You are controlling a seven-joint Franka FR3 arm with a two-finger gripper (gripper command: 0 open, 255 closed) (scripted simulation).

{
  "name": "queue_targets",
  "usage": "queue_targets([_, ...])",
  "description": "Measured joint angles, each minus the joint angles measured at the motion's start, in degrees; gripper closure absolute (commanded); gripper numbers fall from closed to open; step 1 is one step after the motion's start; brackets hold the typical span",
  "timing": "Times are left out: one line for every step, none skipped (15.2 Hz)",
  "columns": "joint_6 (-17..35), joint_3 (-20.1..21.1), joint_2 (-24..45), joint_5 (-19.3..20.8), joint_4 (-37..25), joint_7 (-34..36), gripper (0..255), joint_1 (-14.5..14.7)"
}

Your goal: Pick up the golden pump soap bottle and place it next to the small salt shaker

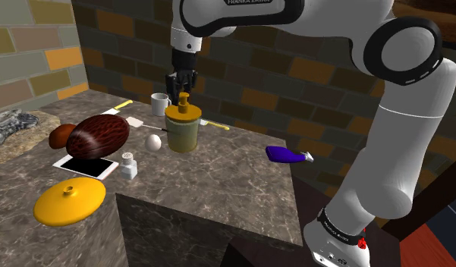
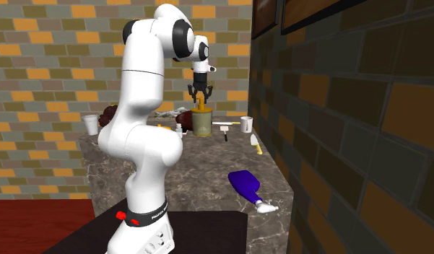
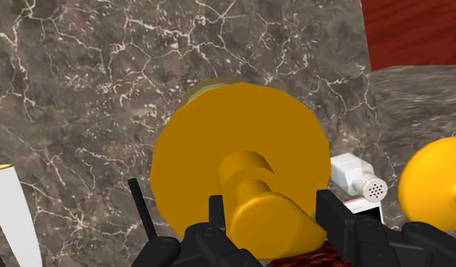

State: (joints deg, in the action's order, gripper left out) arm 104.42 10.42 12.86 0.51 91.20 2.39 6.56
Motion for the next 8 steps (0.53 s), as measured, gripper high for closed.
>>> queue_targets([0.8, 0.0, 0.0, 0.0, 0.8, 0.1, 255, 0.0])
queue_targets([1.6, 0.0, -0.1, 0.0, 1.7, 0.0, 255, 0.0])
queue_targets([2.4, 0.0, 0.4, 0.1, 2.0, 0.0, 255, 0.0])
queue_targets([3.0, 0.0, 0.5, 0.1, 2.6, 0.0, 255, 0.0])
queue_targets([3.8, 0.0, 0.7, 0.2, 3.1, 0.1, 255, 0.1])
queue_targets([4.5, 0.0, 0.6, 0.1, 3.9, 0.1, 255, 0.1])
queue_targets([5.2, 0.0, 0.7, 0.1, 4.5, 0.0, 255, 0.0])
queue_targets([5.8, -0.1, 0.9, 0.2, 4.9, 0.0, 255, 0.0])
